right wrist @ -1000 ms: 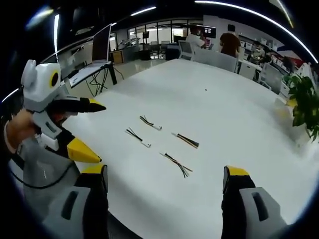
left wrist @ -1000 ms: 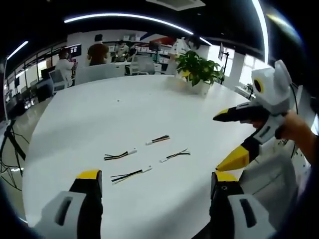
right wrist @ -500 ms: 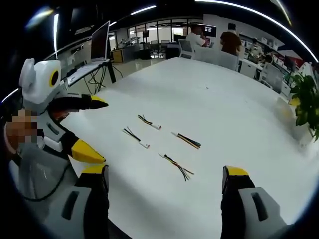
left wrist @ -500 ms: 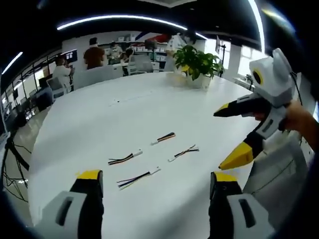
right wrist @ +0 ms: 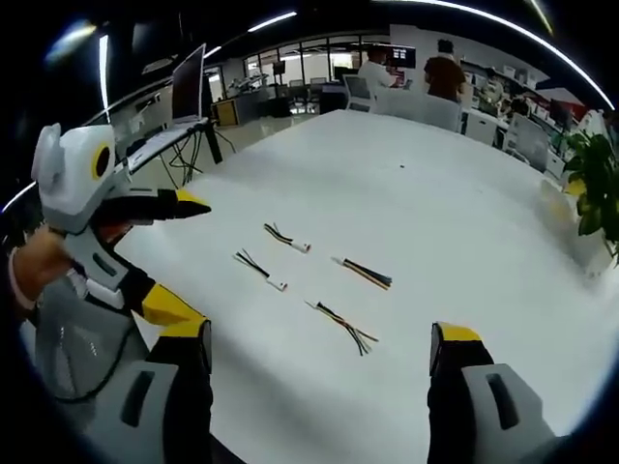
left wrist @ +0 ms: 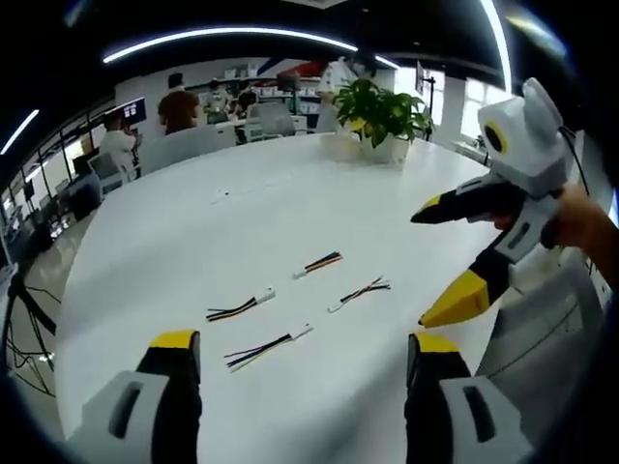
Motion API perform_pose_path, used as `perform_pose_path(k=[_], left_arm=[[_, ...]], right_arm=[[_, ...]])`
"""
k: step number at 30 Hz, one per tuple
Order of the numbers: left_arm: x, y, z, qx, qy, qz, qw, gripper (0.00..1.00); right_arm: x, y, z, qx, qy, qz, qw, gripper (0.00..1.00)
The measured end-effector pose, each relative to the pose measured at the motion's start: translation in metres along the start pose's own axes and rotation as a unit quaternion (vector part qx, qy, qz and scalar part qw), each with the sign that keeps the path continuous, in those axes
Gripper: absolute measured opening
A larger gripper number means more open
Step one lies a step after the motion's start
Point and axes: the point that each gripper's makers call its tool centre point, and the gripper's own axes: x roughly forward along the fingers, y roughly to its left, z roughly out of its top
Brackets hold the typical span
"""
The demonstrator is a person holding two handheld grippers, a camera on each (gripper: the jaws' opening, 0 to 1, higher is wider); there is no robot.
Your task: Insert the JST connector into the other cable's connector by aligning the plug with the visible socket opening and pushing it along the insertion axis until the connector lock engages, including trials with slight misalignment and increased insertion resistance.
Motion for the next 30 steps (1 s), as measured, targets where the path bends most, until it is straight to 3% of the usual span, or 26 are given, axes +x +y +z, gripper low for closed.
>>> perform_pose_path(k=[15,30], left_arm=[[0.011,0.012,0.012,0.0,-0.013,0.001,0.9999,0.8],[0.021,0.037,0.018,0.031,-0.011,0.02,0.9993,0.81]], right_arm=[[0.009,-0.012,0.015,-0.007,-0.016,-0.01,0.9998,0.92],[0.02,-0.025,0.027,-0.048,-0.015,-0.003,0.9988,0.92]])
